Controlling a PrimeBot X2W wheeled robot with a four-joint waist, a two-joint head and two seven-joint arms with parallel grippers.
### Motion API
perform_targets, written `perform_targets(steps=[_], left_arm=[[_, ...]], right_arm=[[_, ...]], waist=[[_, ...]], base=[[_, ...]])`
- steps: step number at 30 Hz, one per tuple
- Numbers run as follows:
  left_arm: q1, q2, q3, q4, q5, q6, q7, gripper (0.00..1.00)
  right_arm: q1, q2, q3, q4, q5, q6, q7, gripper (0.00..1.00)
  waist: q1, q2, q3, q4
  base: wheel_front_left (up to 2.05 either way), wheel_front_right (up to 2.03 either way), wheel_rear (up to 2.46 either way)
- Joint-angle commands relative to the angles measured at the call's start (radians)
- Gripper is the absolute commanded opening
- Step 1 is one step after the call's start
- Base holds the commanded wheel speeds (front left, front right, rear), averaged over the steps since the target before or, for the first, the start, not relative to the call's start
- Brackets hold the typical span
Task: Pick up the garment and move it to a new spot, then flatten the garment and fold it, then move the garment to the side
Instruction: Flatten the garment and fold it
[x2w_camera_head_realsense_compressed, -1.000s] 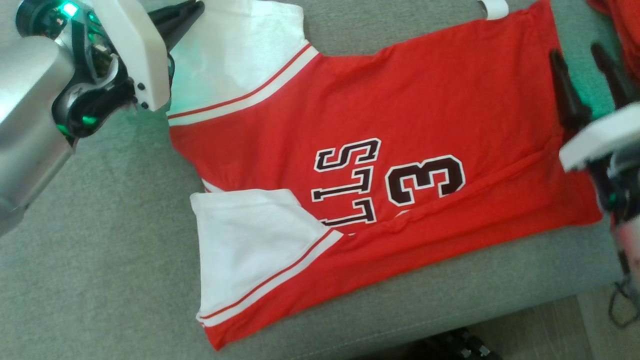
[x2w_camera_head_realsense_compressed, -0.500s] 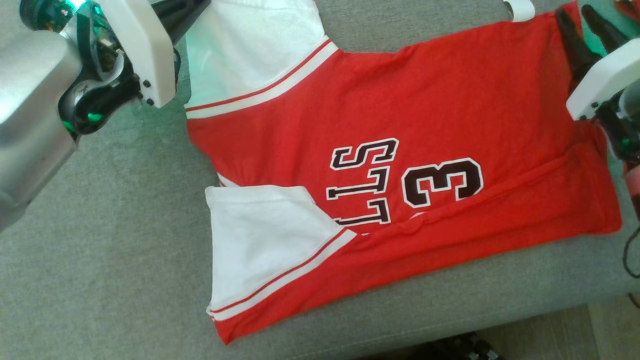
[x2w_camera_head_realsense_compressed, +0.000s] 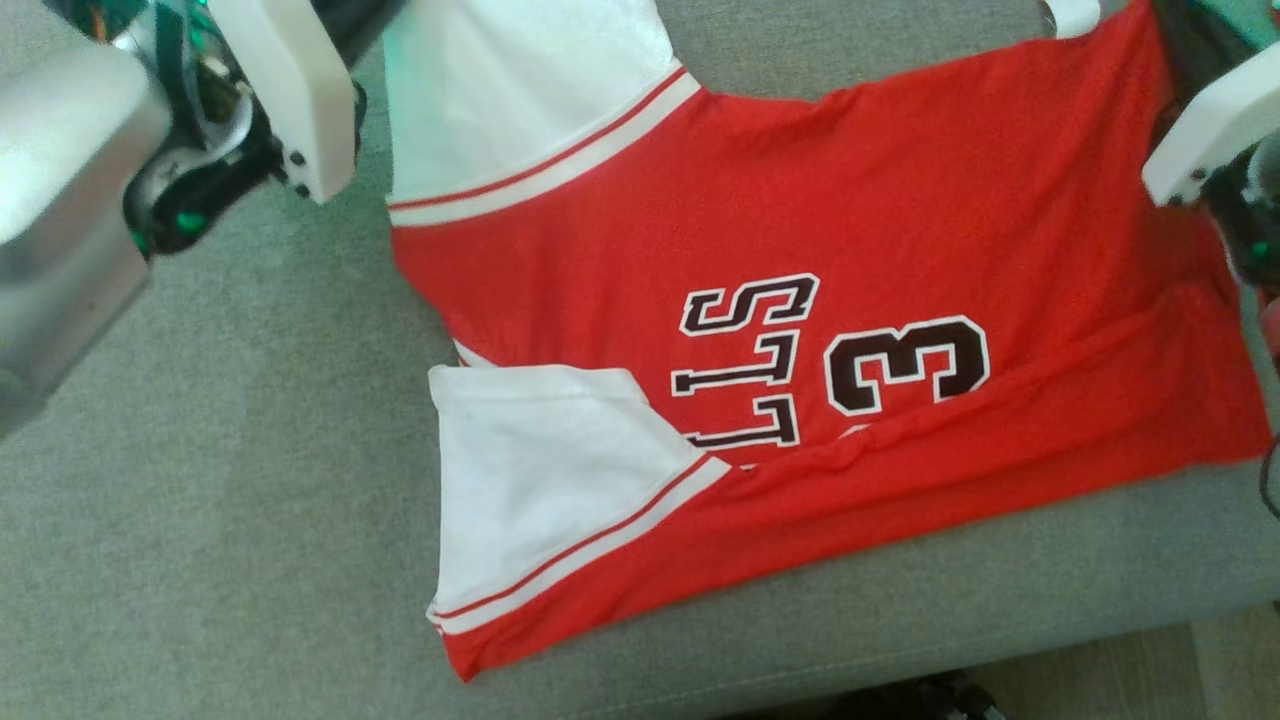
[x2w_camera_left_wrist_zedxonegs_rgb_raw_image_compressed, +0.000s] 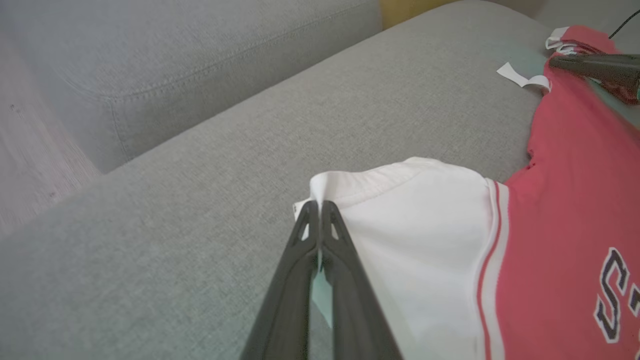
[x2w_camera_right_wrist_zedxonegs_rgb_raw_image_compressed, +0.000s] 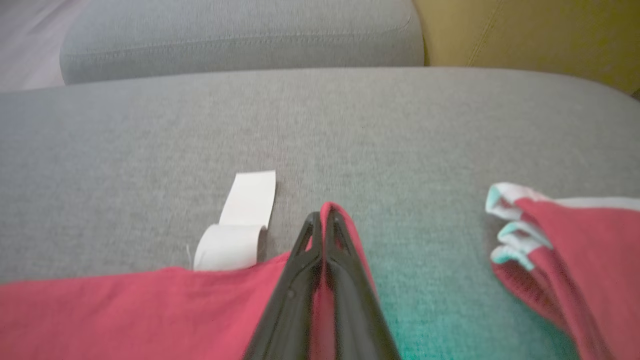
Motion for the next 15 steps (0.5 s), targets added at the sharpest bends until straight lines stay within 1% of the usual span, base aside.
perform_targets(steps=[1, 7, 9, 12, 15], left_arm=[[-0.084, 0.033, 0.046, -0.001, 0.033, 0.002, -0.025, 0.00], [-0.156, 0.022, 0.044, 0.028, 0.157, 0.002, -0.095, 0.00], [-0.182, 0.017, 0.044, 0.038, 0.199, 0.002, -0.136, 0.00], [-0.214, 0.003, 0.044, 0.059, 0.222, 0.002, -0.201, 0.00], [-0.214, -0.006, 0.044, 0.068, 0.215, 0.002, -0.222, 0.00]], right_arm=[[-0.027, -0.030, 0.005, -0.016, 0.020, 0.007, -0.030, 0.00], [-0.113, -0.049, 0.005, -0.005, 0.054, 0.007, -0.102, 0.00], [-0.142, -0.060, 0.002, 0.002, 0.057, 0.007, -0.128, 0.00], [-0.168, -0.074, 0.003, 0.018, 0.070, 0.007, -0.145, 0.00], [-0.167, -0.086, 0.013, 0.023, 0.081, 0.007, -0.144, 0.00]], waist=[[-0.0001, 0.0000, 0.000, 0.002], [-0.0001, 0.0000, 0.005, 0.008], [-0.0001, 0.0000, 0.006, 0.011], [-0.0001, 0.0000, 0.006, 0.019], [-0.0001, 0.0000, 0.003, 0.025]], base=[[0.00, 0.00, 0.00], [0.00, 0.00, 0.00], [0.00, 0.00, 0.00], [0.00, 0.00, 0.00], [0.00, 0.00, 0.00]])
